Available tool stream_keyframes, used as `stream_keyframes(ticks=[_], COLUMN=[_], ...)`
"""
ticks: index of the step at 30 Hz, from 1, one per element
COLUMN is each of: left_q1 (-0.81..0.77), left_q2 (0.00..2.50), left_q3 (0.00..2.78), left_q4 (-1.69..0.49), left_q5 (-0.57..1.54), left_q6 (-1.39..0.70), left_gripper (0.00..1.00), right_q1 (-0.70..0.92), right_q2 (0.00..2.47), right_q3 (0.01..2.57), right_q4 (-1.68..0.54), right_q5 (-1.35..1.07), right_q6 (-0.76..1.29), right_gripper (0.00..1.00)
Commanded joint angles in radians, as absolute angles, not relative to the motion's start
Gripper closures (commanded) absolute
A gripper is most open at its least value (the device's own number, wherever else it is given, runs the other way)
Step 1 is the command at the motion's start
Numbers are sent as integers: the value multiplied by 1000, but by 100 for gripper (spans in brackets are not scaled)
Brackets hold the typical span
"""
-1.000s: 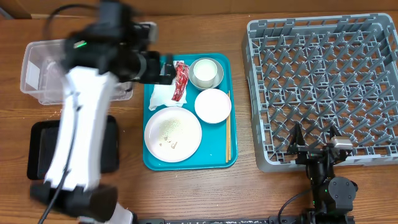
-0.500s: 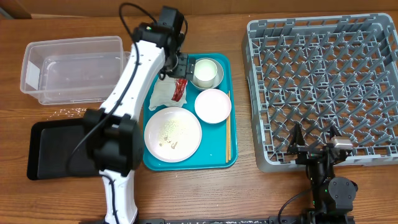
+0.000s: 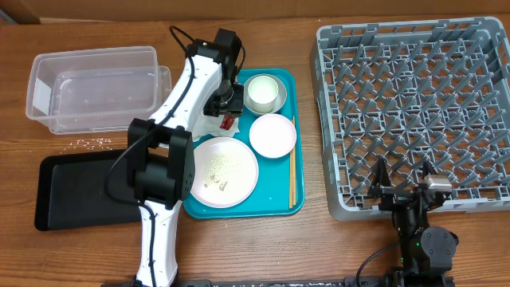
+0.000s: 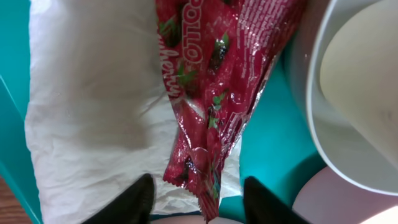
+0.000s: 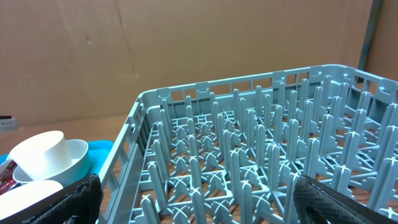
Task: Sort waste into correct bins and load items into the dishwasher
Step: 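Reach the left gripper to the red wrapper on the teal tray and grasp, then carry the red wrapper left and drop it into the clear bin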
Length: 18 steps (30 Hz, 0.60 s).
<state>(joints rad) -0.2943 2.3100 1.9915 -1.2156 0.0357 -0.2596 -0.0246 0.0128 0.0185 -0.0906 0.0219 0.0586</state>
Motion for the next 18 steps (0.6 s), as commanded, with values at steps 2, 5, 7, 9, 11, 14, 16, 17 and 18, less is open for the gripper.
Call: stream_keyframes(ticks=[2,5,7,9,11,14,16,17,18], left_q1=[-304,-311,-313,-314,-315,-315,-315,-315,-315], left_q2=[2328,2328,2328,2328,2328,2329,2329,2329,2329], left_q3=[2016,2009,1999,1983,1962,1939,1938,1938,1938], left_q4=[-1218,-1208,-1199,-1189,-1174,-1158,-1156,-1154,-1151], left_q5=[50,47,41,41,41,42,41,41,41], left_q6=[-276,-292,-293,-296,-300,-318,-318,-318,-318], left_gripper=[60,57,57,58,59,70,75,76,77], right_q1=[-28,-28,-28,-28,-28,-28,-28,-28,-28], right_q2=[3,3,3,3,3,3,3,3,3], right_q3=[8,8,8,8,8,8,8,8,8], right_q4=[-84,-84,-84,-84,-84,-84,-84,-84,-84], right_q5=[17,17,17,17,17,17,17,17,17], right_q6=[55,55,55,55,55,55,55,55,55], right_gripper=[0,0,0,0,0,0,0,0,0])
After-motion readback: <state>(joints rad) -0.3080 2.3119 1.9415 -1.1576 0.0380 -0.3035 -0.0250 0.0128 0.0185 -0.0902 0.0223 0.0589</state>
